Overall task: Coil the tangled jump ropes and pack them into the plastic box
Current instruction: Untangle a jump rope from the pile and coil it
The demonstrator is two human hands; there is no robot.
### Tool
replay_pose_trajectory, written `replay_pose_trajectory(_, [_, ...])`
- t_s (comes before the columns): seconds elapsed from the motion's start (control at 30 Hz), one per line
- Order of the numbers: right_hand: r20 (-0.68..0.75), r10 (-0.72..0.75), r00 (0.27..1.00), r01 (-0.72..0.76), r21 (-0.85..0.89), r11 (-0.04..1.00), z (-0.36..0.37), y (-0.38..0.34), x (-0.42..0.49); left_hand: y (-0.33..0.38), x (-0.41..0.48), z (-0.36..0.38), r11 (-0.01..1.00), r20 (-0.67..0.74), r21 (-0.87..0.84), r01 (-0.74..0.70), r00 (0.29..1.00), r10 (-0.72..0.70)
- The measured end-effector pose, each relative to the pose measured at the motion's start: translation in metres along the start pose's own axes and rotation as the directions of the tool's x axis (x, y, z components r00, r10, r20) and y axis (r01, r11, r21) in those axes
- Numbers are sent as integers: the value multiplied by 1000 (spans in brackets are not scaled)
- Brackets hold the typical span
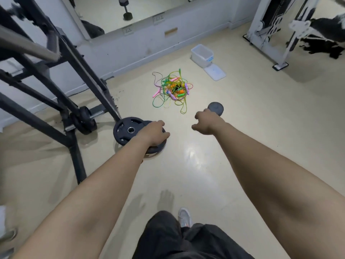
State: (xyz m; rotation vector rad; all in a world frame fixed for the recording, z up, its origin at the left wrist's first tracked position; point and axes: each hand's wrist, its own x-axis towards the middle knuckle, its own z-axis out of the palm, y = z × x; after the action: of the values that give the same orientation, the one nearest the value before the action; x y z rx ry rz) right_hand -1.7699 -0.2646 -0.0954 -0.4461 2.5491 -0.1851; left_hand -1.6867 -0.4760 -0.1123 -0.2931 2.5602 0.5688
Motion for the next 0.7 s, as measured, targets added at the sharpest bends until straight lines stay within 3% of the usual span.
replay_pose_trajectory(0.5, [89,116,989,-119,36,992,-186,4,374,0,385,-212,1000,79,16,-19,997,17])
replay_pose_trajectory(0.7, [146,63,987,-60,-24,998,-260,6,517,17,515,-284,999,81,-50,8,997,-4])
